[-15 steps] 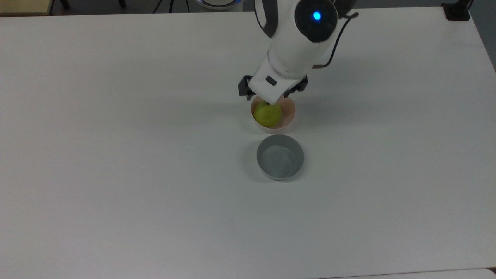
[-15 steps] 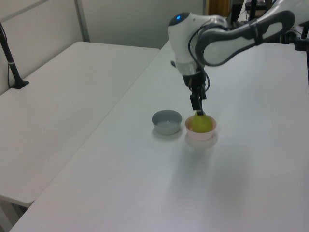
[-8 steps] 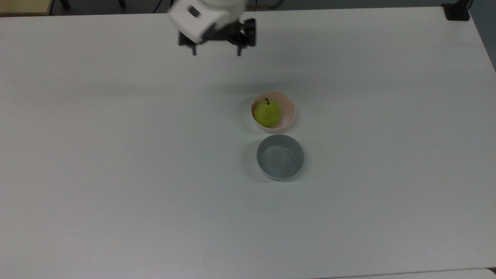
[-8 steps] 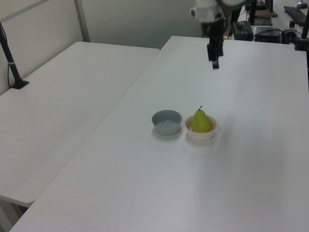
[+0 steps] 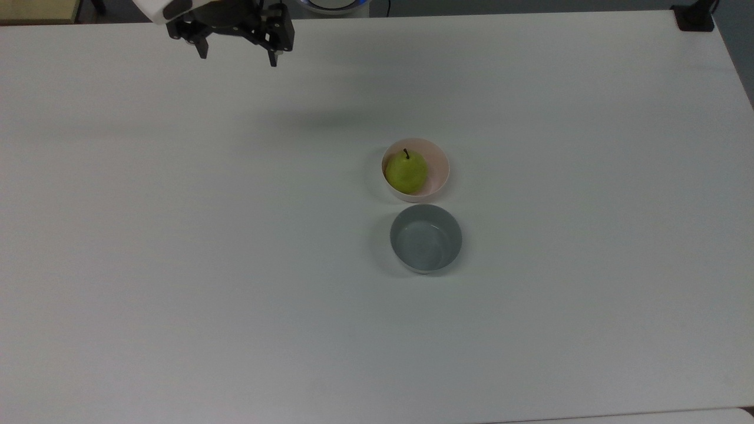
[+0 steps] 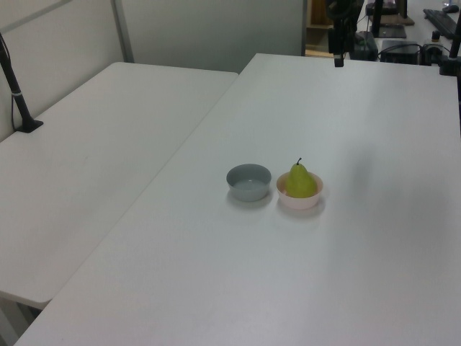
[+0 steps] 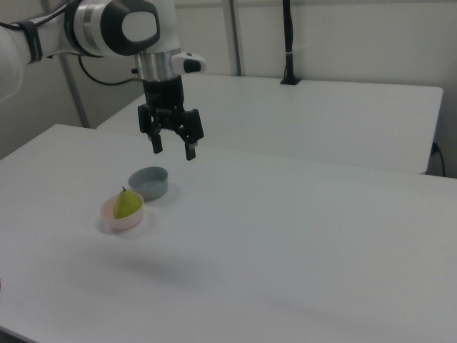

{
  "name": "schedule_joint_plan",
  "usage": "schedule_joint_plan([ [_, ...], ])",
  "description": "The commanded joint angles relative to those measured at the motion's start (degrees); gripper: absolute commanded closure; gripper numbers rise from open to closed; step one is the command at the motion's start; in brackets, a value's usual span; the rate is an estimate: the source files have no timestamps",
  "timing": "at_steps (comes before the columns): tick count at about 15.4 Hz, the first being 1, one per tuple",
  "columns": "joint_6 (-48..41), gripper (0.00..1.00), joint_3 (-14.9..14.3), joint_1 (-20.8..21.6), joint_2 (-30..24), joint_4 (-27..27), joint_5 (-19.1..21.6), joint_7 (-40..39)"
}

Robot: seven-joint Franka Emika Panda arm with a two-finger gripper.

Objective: Place the pear in the bowl

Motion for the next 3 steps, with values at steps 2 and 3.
schedule_joint_plan([
  [2, 0.6, 0.0, 0.1, -0.9, -1.3, -0.4, 0.5, -0.1],
  [3, 0.6, 0.0, 0.1, -0.9, -1.3, -0.5, 0.6, -0.1],
])
